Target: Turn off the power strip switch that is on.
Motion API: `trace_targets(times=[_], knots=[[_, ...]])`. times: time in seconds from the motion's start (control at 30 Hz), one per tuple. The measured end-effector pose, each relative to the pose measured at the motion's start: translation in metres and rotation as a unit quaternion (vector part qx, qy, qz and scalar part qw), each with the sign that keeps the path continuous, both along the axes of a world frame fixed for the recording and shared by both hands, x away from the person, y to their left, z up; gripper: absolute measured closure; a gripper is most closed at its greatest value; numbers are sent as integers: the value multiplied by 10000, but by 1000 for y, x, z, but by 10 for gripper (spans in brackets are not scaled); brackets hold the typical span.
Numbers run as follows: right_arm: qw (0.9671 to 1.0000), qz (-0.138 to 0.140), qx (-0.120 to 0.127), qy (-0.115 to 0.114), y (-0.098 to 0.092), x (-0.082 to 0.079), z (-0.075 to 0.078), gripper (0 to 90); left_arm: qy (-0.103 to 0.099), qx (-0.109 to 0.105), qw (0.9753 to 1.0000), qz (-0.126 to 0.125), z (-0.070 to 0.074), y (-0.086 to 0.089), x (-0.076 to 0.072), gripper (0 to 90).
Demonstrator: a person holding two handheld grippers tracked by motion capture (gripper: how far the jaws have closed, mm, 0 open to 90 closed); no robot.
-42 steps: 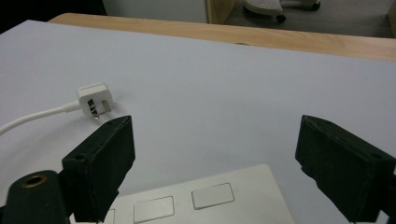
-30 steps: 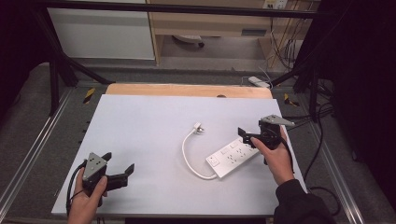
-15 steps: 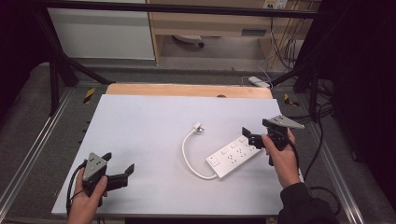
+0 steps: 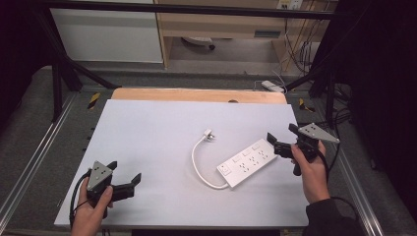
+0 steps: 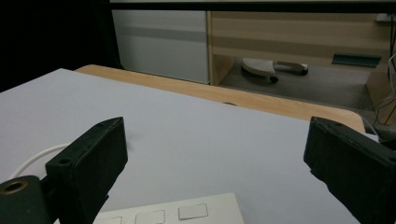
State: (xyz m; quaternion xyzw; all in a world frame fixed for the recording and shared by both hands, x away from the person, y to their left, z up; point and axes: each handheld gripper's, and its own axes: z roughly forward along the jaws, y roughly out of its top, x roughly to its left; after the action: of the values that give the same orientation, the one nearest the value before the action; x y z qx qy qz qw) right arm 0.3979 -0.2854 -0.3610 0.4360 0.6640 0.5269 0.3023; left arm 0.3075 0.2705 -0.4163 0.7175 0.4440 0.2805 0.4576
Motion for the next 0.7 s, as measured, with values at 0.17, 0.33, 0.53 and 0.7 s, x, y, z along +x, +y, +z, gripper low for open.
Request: trace_targets(times=[0.17, 0.33, 0.53, 0.7], knots=[[9997, -32, -131, -208, -6, -8, 1, 60, 3, 0, 10000, 2, 0, 1, 0, 62], [9994, -73, -57, -346, -12, -18, 0, 47, 0, -16, 10000, -7, 0, 1, -1, 61], [9986, -161, -21, -499, -18, -30, -2, 28, -6, -47, 10000, -11, 0, 1, -1, 62], [9980, -219, -42, -587, -22, -40, -7, 26, -11, -51, 10000, -6, 0, 2, -1, 61]])
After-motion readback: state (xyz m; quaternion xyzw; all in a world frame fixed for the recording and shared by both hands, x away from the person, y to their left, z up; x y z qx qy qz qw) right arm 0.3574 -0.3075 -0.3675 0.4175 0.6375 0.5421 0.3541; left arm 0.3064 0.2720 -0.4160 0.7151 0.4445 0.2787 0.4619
